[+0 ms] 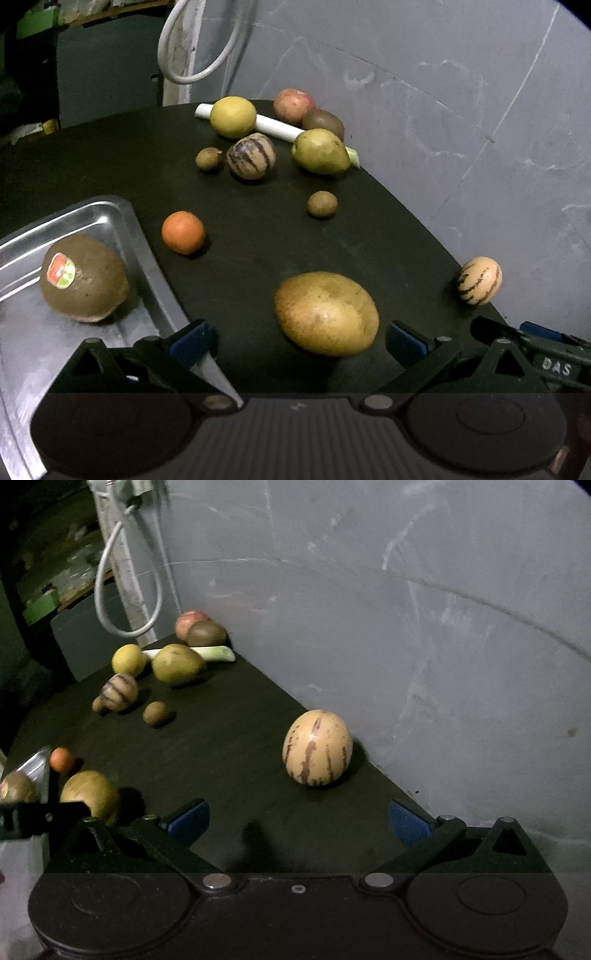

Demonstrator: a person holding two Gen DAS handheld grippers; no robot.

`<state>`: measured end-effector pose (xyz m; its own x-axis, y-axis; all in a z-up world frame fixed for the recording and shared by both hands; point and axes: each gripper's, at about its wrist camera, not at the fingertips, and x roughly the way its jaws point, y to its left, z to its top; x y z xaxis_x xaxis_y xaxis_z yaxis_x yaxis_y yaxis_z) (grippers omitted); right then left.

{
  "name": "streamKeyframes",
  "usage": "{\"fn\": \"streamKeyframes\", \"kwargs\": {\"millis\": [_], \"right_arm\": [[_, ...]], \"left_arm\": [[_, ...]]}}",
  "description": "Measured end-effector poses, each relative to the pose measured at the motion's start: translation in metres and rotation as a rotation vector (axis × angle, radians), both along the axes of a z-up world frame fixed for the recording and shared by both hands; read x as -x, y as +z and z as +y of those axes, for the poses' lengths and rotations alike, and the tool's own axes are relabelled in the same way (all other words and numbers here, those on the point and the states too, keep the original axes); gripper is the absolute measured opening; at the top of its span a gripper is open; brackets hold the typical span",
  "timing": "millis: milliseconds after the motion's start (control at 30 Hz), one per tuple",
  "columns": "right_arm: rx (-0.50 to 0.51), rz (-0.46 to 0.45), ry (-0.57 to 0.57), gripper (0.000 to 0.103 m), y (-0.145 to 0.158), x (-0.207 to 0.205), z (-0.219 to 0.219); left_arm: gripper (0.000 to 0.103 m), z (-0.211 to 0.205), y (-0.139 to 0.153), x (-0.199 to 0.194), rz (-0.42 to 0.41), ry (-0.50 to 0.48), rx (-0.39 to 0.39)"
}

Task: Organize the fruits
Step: 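Grasp the large yellow fruit with the left tool while the right tool grasps the pepino melon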

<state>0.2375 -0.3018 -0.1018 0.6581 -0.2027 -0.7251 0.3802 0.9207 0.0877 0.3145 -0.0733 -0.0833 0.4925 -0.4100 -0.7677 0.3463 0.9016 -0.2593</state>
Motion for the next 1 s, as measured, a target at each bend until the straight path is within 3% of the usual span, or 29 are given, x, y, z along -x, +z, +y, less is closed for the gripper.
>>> {"fn": "streamKeyframes", "kwargs": {"millis": [567, 833, 1000], "right_arm": [[-0.026, -0.022, -0.068, 0.092, -0.020, -0.026, -0.023], [-0.002, -0.035, -0.054, 0.089, -0.023, -0.034, -0.022], [0.025, -0.040, -0.040, 0.081, -0.024, -0.039, -0.020]], "left_arm": [[0.102, -0.026, -0.011, -0.010, -0.009, -0.038, -0.040], [0.097, -0.033, -0.014, -0.010, -0.030, -0.054, -0.050], [0.089, -0.039, -0.014, -0.011, -0.048, -0.073, -0.056]]}}
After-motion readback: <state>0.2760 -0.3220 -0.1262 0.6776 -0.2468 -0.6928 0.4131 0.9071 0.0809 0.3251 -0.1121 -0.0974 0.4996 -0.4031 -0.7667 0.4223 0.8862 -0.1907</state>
